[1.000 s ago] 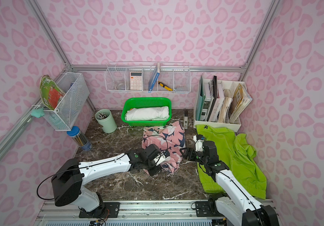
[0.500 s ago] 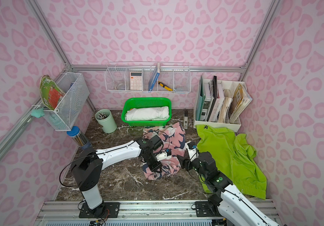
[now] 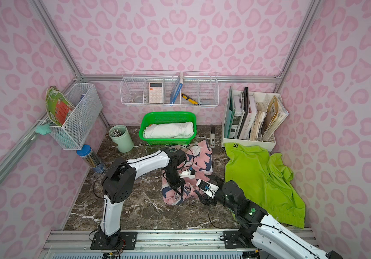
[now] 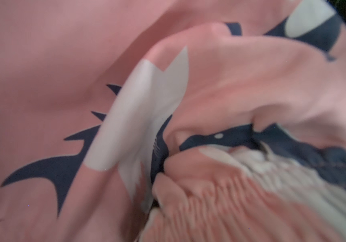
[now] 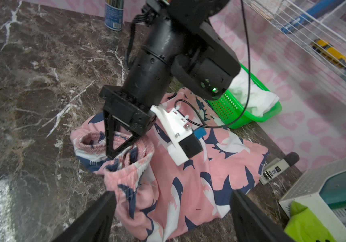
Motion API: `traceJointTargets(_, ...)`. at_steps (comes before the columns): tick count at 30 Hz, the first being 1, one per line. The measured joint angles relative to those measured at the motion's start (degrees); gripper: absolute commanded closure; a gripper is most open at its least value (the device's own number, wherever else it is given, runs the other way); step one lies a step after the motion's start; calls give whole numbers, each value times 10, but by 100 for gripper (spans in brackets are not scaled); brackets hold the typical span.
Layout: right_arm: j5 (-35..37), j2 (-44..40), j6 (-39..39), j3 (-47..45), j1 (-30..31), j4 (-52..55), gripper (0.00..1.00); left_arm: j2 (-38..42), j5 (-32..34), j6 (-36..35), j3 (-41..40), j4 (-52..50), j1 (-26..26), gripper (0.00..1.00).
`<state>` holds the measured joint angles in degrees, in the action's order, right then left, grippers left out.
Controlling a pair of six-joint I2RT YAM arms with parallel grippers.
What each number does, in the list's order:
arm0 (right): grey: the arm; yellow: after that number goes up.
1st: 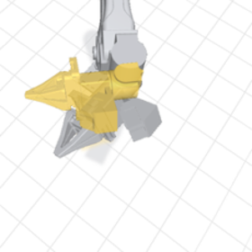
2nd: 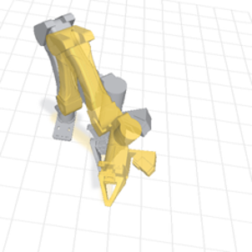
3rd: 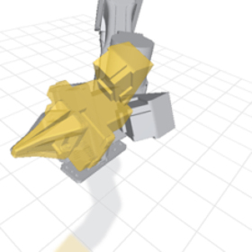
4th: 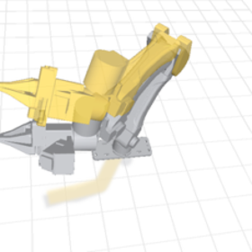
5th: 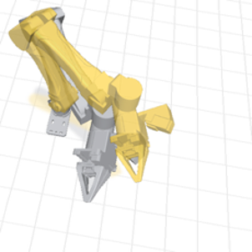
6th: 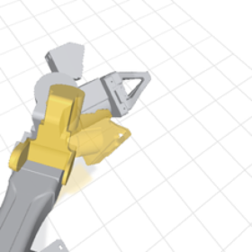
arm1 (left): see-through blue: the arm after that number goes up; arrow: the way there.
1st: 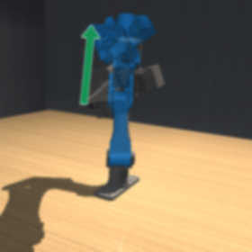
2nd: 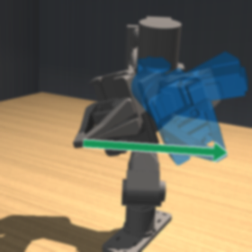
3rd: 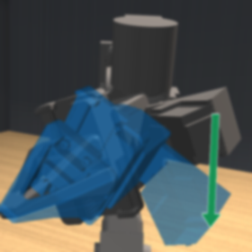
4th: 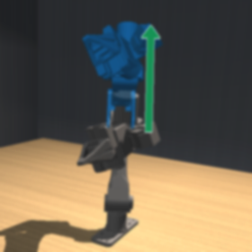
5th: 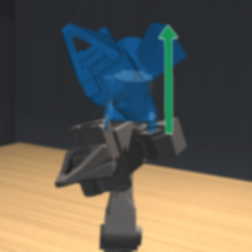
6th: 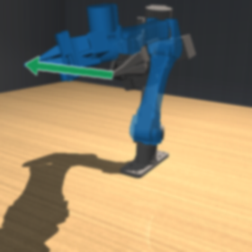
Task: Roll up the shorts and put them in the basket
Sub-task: Roll the shorts at the center of the board.
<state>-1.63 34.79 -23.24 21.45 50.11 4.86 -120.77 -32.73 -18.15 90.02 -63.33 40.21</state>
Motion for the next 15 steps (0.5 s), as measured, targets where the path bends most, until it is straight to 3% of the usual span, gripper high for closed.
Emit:
traceJointTargets(8,42,98,-124,-20,88,10,10,-62,-13,-18,56,-55,-10,100)
traceJointTargets(15,80,116,-209,-39,137,-37,11,-82,-28,-31,87,-84,-30,100)
